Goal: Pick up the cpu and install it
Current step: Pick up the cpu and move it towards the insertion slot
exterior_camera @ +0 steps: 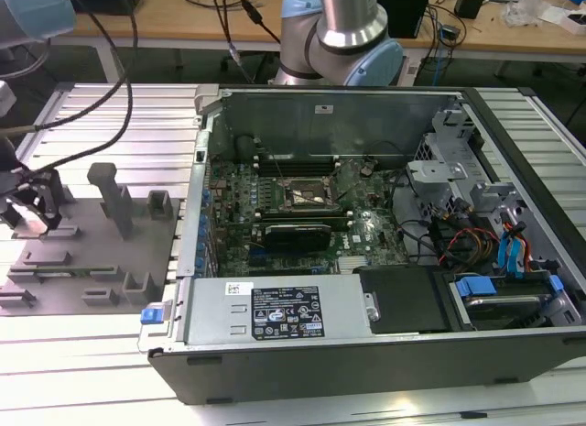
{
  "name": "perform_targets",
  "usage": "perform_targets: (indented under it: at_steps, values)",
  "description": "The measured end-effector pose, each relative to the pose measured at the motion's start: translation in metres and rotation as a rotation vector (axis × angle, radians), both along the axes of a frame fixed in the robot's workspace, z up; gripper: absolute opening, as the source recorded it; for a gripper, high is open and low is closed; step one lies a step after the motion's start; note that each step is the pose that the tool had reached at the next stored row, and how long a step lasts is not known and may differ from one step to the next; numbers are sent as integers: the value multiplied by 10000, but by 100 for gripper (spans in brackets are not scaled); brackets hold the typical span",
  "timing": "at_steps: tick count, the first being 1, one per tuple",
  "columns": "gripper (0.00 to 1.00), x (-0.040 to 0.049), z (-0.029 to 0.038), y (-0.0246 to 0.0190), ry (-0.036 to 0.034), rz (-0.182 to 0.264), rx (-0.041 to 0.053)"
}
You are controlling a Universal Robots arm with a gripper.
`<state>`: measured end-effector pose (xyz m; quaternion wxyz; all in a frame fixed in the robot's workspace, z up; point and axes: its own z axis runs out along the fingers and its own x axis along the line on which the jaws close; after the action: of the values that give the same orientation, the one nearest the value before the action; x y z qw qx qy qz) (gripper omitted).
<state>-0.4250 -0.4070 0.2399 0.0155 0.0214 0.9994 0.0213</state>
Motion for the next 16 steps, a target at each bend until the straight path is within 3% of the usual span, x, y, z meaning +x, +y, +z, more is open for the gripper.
perform_targets:
  at_steps: [11,16]
  values:
    - [55,0,347,2,0,1,0]
    - [55,0,548,3,0,0,1]
